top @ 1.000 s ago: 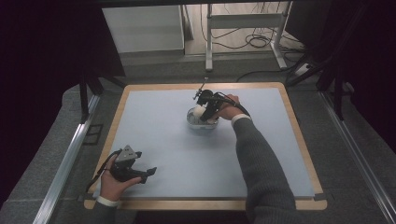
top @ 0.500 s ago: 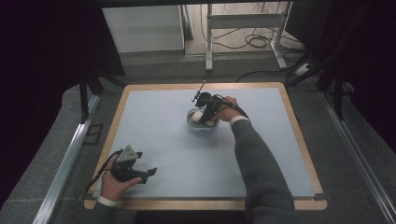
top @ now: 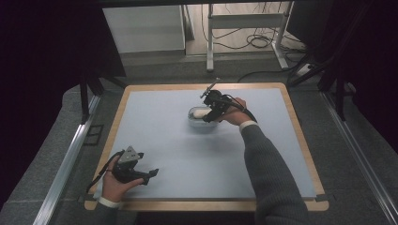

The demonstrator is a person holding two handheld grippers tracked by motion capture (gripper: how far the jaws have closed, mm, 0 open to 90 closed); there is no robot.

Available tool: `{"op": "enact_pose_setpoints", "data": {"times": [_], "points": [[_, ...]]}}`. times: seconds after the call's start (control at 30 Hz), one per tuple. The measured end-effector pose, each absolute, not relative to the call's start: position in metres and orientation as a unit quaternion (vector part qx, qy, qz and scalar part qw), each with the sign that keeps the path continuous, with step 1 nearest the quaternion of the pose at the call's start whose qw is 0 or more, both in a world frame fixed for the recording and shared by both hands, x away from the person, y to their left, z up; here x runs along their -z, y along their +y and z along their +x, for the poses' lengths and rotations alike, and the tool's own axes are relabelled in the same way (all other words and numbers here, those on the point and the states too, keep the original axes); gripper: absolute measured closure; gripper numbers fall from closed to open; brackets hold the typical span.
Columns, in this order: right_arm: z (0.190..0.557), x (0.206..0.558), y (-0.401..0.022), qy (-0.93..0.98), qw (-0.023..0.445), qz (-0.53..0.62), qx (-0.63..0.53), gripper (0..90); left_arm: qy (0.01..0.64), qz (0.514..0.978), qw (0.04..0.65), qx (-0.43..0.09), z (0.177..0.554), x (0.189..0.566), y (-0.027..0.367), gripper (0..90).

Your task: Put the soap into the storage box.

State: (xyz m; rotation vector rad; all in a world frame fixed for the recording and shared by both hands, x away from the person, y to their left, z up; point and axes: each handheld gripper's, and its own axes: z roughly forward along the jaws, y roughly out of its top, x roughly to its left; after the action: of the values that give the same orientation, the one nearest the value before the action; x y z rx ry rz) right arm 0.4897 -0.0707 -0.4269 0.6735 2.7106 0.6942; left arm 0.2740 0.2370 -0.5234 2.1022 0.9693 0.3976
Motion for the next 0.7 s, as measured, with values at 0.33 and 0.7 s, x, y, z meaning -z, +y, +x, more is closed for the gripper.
{"op": "enact_pose_setpoints", "data": {"times": [0.33, 0.7], "points": [[0.464, 0.424, -0.103, 0.899, 0.142, 0.298, -0.287, 34.9, 0.386, 0.821, 0.388, -0.161, 0.273, 0.521, 0.243, 11.0], [0.414, 0.436, -0.153, 0.873, 0.145, 0.316, -0.343, 33.2, 0.391, 0.819, 0.387, -0.163, 0.273, 0.522, 0.242, 11.0]]}}
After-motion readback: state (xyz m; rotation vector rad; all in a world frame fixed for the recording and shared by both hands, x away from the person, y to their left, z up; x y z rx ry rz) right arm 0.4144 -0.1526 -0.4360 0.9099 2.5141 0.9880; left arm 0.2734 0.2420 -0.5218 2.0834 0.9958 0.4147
